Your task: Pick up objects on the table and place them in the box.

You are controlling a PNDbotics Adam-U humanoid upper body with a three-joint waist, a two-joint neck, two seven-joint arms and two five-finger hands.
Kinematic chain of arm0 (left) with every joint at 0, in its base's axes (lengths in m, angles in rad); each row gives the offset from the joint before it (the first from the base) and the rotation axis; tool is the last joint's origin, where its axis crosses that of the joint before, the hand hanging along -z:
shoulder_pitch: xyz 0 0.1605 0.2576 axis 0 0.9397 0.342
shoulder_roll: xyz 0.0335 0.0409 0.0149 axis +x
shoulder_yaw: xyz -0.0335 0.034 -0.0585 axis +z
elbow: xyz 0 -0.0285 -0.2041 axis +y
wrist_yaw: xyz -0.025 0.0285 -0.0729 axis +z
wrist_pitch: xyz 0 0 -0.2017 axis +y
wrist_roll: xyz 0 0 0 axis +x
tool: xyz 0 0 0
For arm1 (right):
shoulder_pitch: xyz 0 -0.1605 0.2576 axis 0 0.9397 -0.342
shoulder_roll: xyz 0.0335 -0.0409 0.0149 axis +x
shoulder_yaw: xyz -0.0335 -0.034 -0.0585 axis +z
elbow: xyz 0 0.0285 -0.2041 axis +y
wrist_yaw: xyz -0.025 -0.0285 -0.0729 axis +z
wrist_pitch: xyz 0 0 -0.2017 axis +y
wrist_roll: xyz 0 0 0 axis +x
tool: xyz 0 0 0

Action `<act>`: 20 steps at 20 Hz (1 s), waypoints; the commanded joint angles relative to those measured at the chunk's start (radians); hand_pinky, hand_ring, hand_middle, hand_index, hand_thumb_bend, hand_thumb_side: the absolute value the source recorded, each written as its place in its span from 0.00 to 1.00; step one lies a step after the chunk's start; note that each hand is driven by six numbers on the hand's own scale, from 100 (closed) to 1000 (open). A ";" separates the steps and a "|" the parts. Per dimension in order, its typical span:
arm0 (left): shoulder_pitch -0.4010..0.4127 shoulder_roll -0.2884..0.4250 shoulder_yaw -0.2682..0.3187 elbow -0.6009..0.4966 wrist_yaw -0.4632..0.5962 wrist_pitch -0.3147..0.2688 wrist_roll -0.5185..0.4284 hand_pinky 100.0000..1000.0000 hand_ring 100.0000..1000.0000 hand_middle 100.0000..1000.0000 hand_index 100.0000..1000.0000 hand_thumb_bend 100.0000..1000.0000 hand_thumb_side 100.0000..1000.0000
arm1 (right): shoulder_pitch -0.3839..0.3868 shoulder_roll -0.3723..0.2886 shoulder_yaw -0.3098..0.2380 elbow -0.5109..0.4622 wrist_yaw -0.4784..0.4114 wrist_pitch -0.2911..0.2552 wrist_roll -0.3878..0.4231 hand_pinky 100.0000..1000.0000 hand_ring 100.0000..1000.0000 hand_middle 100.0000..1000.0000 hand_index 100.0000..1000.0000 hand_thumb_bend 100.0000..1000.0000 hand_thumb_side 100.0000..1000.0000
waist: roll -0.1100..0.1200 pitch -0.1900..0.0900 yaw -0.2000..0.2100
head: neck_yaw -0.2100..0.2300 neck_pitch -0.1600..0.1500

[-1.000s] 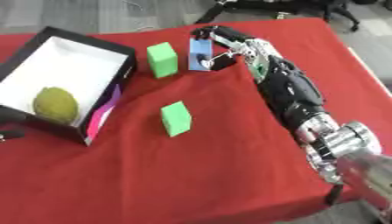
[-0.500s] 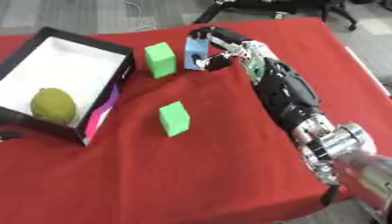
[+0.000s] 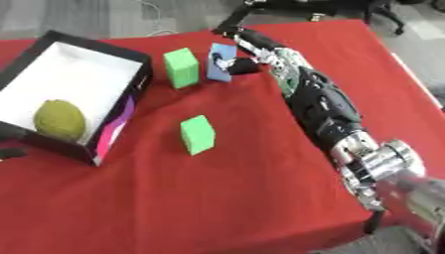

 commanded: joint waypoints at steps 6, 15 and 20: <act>-0.009 0.011 0.006 -0.017 0.001 0.000 0.000 0.72 0.80 0.62 0.67 0.00 0.89 | -0.016 -0.025 -0.001 -0.004 0.059 0.004 0.094 1.00 0.88 0.83 0.98 0.00 0.60 | 0.014 -0.026 -0.003 | -0.007 -0.005; -0.008 0.012 0.006 -0.017 0.002 0.000 0.000 0.72 0.80 0.62 0.67 0.00 0.90 | -0.019 -0.024 -0.013 -0.075 0.073 0.024 -0.103 0.93 0.61 0.36 0.92 0.00 0.11 | 0.014 -0.027 -0.005 | -0.010 -0.007; -0.006 0.012 0.005 -0.015 0.001 0.001 -0.001 0.72 0.80 0.62 0.67 0.00 0.89 | -0.042 -0.025 0.011 -0.142 -0.051 0.012 -0.123 0.95 0.62 0.35 0.92 0.00 0.14 | 0.013 -0.030 -0.002 | -0.011 -0.003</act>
